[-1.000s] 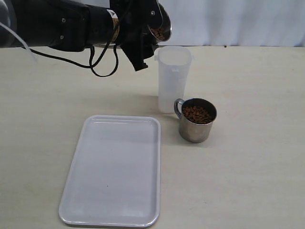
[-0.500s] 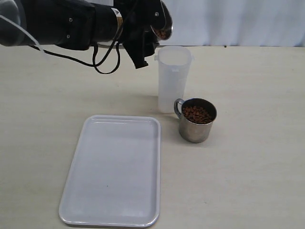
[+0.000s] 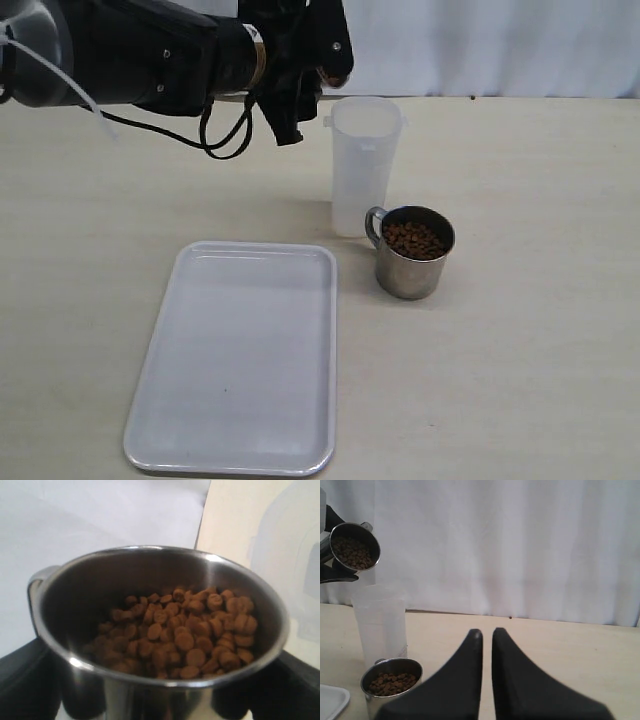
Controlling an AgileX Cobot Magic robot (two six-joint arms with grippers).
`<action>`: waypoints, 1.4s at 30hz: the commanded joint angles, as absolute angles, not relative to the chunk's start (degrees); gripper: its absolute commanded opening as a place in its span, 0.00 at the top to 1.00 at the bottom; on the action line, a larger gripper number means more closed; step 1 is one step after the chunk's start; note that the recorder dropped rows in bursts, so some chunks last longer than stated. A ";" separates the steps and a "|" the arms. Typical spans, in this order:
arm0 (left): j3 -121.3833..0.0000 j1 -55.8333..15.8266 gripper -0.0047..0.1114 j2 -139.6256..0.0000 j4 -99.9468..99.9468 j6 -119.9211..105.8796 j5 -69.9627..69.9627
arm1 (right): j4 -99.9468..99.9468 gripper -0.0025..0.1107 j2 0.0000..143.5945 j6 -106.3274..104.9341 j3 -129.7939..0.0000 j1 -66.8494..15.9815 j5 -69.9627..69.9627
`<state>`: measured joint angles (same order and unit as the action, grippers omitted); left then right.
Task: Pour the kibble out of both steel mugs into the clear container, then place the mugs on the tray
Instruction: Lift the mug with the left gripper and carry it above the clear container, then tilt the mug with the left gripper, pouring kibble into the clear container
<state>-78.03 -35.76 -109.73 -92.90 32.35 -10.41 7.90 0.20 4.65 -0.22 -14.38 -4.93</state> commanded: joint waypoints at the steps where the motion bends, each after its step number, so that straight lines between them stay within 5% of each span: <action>1: -78.84 -37.35 0.96 -109.23 -92.56 29.73 -11.73 | 7.69 0.93 0.00 5.12 0.00 -14.16 -4.59; 42: -80.76 -38.70 0.96 -111.53 -96.82 24.05 -16.78 | 7.69 0.93 0.00 5.12 0.00 -14.16 -4.59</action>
